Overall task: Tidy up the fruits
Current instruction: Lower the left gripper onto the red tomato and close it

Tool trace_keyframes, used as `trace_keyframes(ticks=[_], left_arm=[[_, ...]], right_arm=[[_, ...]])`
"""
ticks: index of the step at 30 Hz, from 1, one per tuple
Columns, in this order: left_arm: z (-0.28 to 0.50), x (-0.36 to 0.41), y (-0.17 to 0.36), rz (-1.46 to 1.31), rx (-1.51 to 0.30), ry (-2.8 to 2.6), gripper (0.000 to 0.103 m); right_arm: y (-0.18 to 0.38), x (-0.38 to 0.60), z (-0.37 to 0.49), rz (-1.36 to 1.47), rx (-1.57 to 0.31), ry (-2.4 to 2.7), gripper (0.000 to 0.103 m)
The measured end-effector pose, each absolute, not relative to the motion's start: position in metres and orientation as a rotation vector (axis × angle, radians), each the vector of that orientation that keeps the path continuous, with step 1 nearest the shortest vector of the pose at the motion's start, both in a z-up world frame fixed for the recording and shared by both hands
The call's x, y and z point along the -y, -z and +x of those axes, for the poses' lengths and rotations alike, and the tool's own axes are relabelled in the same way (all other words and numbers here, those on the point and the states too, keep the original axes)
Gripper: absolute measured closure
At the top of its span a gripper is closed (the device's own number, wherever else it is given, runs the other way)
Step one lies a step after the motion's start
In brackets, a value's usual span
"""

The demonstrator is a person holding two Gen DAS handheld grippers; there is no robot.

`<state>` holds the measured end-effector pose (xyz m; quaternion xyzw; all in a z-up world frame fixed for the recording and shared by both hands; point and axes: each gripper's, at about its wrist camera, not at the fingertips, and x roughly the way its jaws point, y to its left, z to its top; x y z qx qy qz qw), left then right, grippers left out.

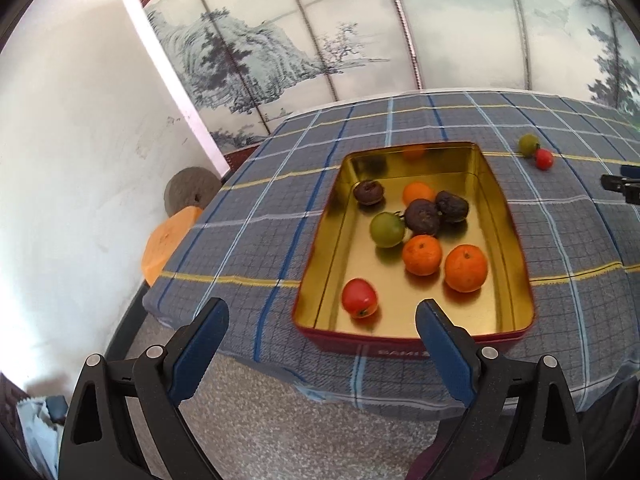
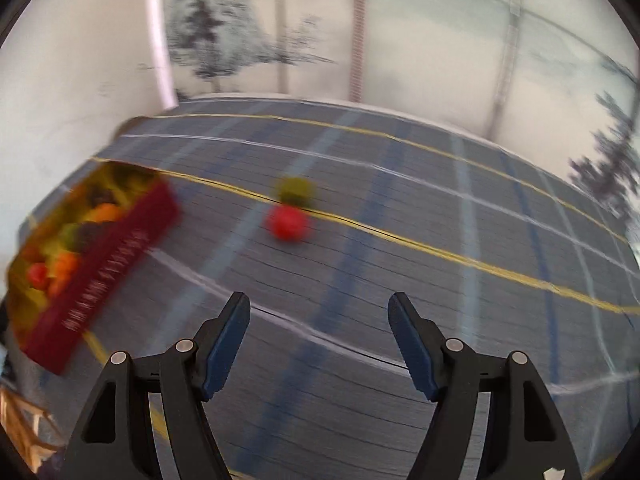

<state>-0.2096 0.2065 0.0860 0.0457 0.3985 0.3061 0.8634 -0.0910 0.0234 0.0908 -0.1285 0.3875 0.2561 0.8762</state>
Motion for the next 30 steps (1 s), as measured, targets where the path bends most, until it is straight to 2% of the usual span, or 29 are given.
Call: trace_keyframes(ticks=[4, 11, 12, 15, 19, 25, 30], left_arm=[[-0.196, -0.193, -0.088, 0.129, -0.845, -0.614, 0.008], [-0.156, -0.160, -0.102, 0.167, -0.860, -0.454, 0.008], [-0.148, -0.154, -0.105, 0.166, -0.861, -0.412, 0.008], [-0.113, -0.136, -0.114, 0.142, -0.876, -0.264, 0.008], [-0.053, -0.116, -0.120, 0.094, -0.888, -0.092, 0.008], [0.043, -0.112, -0.093, -0.060, -1.018, -0.062, 0.018], [0.083, -0.108, -0.067, -0.070, -1.035, -0.154, 0.019]], right_arm=[[-0.079, 0.030, -0.067, -0.237, -0.866, -0.404, 0.026], [-0.061, 0.096, -0.037, -0.229, -0.914, -0.234, 0.024], [-0.060, 0.102, -0.034, -0.228, -0.918, -0.223, 0.024], [-0.057, 0.118, -0.029, -0.192, -0.917, -0.217, 0.014], [-0.059, 0.131, -0.023, -0.112, -0.933, -0.248, 0.013], [-0.062, 0.130, -0.024, -0.094, -0.931, -0.292, 0.011], [-0.062, 0.131, -0.026, -0.071, -0.925, -0.317, 0.010]])
